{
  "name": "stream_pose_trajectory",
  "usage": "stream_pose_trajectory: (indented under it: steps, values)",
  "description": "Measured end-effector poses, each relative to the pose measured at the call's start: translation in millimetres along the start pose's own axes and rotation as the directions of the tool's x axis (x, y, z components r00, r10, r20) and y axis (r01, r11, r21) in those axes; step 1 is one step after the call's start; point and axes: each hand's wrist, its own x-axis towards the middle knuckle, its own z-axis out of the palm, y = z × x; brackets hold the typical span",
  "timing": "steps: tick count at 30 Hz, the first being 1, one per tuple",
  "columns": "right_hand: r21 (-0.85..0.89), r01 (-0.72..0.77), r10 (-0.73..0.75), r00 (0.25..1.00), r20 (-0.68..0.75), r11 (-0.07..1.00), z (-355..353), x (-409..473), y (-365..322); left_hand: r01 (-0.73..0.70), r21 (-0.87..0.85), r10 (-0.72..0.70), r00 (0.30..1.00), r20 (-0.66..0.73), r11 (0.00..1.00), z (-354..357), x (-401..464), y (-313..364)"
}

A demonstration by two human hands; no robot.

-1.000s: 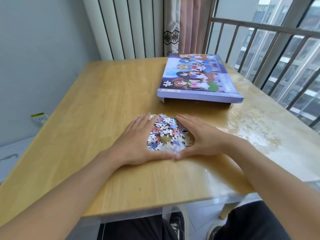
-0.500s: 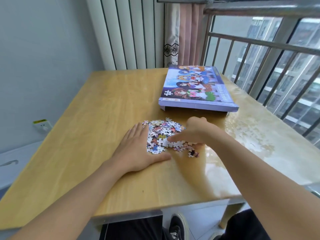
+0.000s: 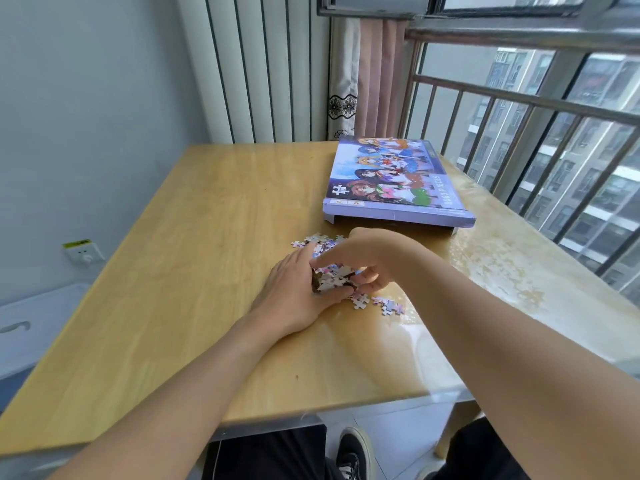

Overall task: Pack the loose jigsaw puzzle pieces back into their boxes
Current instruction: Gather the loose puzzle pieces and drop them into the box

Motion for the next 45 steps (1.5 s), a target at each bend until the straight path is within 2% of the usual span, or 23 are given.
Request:
stream_pose_trajectory:
  steps: [5,8,11,14,17,22,29,32,35,40,45]
  values:
    - [0.015,0.067,-0.067,0.997,0.026,0.998,-1.7,-1.2,2.7,0.009,-0.060,-0.009,1.000,0.005,0.998,-2.0,-3.1,-0.2]
    - [-0.009,0.179,-0.179,0.984,0.016,0.984,-6.1,-6.6,11.7,0.006,-0.197,-0.011,1.000,-0.026,0.980,-3.6,-4.6,-2.7]
    - [-0.218,0.269,-0.273,0.962,0.014,0.938,-12.4,-9.7,21.4,-0.026,-0.267,0.001,0.996,-0.091,0.963,-3.9,-4.2,-3.4]
    - [-0.520,0.290,-0.320,0.947,0.035,0.803,-6.8,-9.3,23.1,-0.029,-0.323,-0.022,0.988,-0.154,0.946,-5.5,-0.4,-1.8]
    - [-0.606,0.290,-0.343,0.939,0.031,0.741,6.8,-0.9,17.5,-0.043,-0.374,-0.020,0.986,-0.163,0.926,-6.6,4.9,0.6]
    - [-0.480,0.359,-0.435,0.899,-0.053,0.800,8.9,10.4,15.4,0.045,-0.496,-0.123,0.984,-0.127,0.867,-7.6,15.2,0.8]
    - [-0.240,0.340,-0.373,0.922,-0.107,0.909,0.0,17.9,21.3,0.123,-0.599,-0.218,0.972,-0.087,0.791,-10.0,24.0,4.7]
    - [-0.130,0.340,-0.353,0.930,-0.103,0.932,0.7,19.3,23.9,0.128,-0.657,-0.282,0.950,-0.134,0.743,-3.2,28.7,15.5]
    - [-0.001,0.334,-0.333,0.939,-0.090,0.942,-1.0,21.4,25.6,0.103,-0.661,-0.324,0.920,-0.222,0.743,2.9,34.4,25.8]
    - [0.282,0.222,-0.240,0.970,0.028,0.933,-11.4,22.8,28.6,0.148,-0.714,-0.405,0.892,-0.202,0.684,2.8,44.3,32.9]
    - [0.555,0.094,-0.206,0.968,0.143,0.827,-17.4,31.0,30.4,0.177,-0.763,-0.475,0.860,-0.187,0.621,4.0,52.8,39.3]
